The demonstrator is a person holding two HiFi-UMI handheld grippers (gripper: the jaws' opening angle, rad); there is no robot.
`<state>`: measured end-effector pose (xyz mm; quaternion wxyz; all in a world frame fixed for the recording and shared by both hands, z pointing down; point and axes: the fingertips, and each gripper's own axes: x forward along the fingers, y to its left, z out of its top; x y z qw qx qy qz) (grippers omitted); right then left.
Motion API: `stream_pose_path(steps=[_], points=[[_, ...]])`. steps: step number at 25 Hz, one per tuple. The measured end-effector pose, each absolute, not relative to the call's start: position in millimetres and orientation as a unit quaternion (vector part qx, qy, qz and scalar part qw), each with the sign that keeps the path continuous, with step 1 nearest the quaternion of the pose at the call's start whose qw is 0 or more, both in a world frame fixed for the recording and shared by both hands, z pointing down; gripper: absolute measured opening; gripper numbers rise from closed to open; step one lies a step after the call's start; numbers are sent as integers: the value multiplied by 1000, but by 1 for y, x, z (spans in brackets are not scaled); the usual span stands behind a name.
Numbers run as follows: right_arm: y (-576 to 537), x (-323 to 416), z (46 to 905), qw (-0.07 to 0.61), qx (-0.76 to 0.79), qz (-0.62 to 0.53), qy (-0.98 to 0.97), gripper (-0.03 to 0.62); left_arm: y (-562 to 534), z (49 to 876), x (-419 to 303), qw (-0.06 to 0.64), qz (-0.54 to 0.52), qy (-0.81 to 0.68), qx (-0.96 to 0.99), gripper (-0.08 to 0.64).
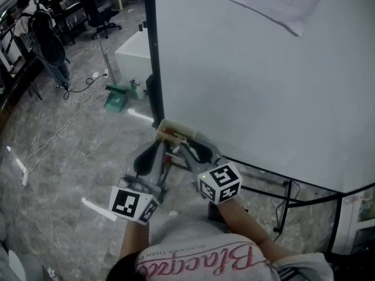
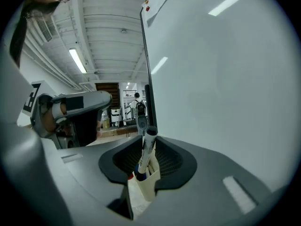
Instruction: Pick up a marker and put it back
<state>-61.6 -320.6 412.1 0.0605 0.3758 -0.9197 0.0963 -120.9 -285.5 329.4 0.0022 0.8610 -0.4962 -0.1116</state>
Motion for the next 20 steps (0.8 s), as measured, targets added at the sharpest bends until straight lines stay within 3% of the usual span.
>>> stream_pose_path(steps=[11, 20], points=[[-329, -34, 428, 91, 422, 107, -896, 120, -282, 331, -118, 10, -117, -491, 863, -2], [-313, -22, 395, 50, 420, 77, -903, 106, -283, 330, -114, 9, -123, -484, 866, -2]])
